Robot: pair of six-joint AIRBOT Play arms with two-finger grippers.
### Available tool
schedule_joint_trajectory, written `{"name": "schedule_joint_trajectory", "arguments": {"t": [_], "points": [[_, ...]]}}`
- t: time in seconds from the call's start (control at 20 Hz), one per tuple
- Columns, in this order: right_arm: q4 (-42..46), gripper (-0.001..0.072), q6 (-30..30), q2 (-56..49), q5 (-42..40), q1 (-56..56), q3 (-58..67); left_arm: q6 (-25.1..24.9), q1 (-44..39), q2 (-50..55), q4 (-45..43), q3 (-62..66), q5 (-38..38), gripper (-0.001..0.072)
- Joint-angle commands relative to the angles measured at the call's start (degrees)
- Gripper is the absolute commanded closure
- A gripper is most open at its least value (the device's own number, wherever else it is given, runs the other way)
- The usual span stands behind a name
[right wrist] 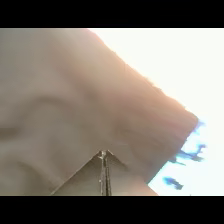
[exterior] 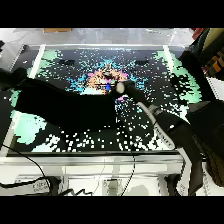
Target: Fold the clothes and pants, and hang the long-sleeved shirts on hangers.
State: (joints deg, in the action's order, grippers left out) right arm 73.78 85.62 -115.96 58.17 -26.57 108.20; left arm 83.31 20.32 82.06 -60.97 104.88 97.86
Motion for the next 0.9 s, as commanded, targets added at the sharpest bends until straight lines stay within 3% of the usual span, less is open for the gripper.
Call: {"name": "schedule_joint_trajectory", "arguments": {"t": [0.0, 0.15, 0.25, 0.4, 0.45, 0.65, 0.85], "points": [[-0.09, 0.0691, -1.40, 0.26, 7.87, 6.93, 0.00, -1.05, 1.62, 0.22, -4.07, -0.04, 0.13, 0.0697], [-0.72, 0.0691, -1.40, 0.26, 9.14, 7.91, 0.00, -2.78, -0.09, 2.49, -6.40, -0.02, -0.59, 0.0697], [-2.21, 0.0691, -1.73, 0.26, 9.35, 7.39, 0.00, -4.11, -0.63, 3.54, -14.53, -0.02, -3.15, 0.0698], [-2.60, 0.0691, -3.37, 0.24, 9.22, 5.31, 0.00, 0.72, -0.61, 3.52, -33.05, 0.15, -6.91, 0.0698], [-2.60, 0.0691, -4.31, 0.24, 9.03, 4.50, 0.00, 1.57, -0.57, 3.41, -33.97, 0.15, -7.45, 0.0698], [-2.58, 0.0691, -4.44, 0.24, 7.02, 1.44, 0.00, 1.57, -2.58, 3.50, -28.65, 0.09, -8.28, 0.0698], [-2.60, 0.0691, -4.44, 0.24, 6.86, 0.04, 0.00, 1.60, -8.20, 3.65, -16.76, 0.02, -8.28, 0.0697]]}}
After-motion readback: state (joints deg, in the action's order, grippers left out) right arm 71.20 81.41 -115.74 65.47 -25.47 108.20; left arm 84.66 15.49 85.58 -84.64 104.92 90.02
